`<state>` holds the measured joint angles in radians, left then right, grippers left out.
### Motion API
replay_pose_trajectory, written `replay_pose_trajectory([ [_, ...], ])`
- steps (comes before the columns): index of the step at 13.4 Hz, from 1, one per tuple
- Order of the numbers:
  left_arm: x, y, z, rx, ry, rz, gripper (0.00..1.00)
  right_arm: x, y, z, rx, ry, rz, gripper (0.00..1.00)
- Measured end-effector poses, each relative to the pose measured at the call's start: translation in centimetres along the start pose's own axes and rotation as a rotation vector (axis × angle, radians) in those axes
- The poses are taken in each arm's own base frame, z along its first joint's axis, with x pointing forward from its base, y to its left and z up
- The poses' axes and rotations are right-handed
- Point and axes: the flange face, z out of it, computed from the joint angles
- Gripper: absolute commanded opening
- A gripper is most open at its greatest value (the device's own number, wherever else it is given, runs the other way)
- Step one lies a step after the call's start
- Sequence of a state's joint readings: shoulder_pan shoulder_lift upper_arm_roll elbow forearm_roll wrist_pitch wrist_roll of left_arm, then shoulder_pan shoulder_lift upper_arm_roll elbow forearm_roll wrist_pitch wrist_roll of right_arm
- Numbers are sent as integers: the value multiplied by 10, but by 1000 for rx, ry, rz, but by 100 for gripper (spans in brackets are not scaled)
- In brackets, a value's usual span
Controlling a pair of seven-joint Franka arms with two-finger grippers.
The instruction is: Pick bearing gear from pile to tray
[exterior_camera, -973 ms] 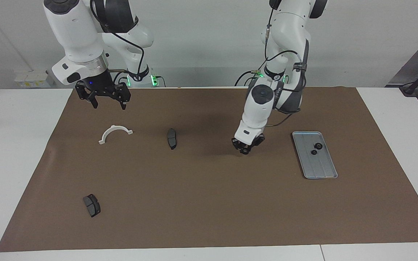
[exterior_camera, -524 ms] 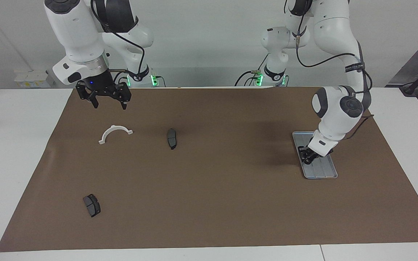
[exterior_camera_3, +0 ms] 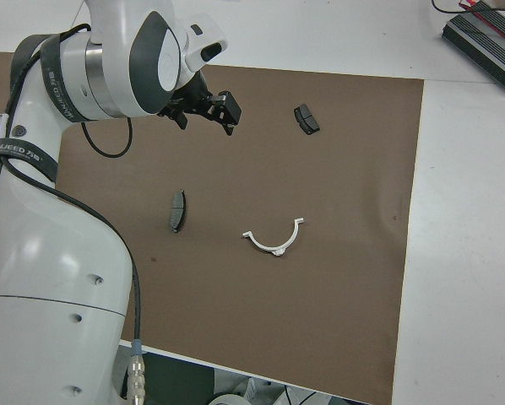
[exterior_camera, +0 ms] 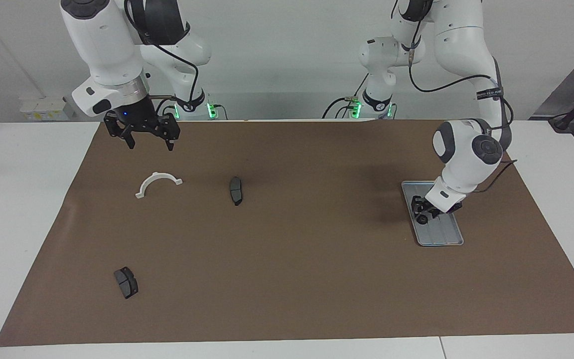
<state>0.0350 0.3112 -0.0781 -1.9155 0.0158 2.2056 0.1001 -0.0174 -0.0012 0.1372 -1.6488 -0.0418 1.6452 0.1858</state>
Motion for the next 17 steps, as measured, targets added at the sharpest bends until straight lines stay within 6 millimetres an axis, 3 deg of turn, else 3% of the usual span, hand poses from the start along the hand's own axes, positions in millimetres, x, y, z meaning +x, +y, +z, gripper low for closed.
replay_pose_trajectory([
  [2, 9, 0, -34, 0, -3, 2, 90, 0, 0, 0, 0, 0, 0, 100],
  [5, 19, 1, -129, -2, -46, 3, 96, 0, 0, 0, 0, 0, 0, 100],
  [8, 5, 3, -204, -4, -98, -1, 100, 0, 0, 0, 0, 0, 0, 100],
  [11, -10, 9, -257, 5, -41, -8, 100, 0, 0, 0, 0, 0, 0, 100],
  [14, -39, 16, -307, 17, 8, -9, 100, 0, 0, 0, 0, 0, 0, 100],
  [17, -56, 19, -322, 22, 18, -10, 100, 0, 0, 0, 0, 0, 0, 100],
])
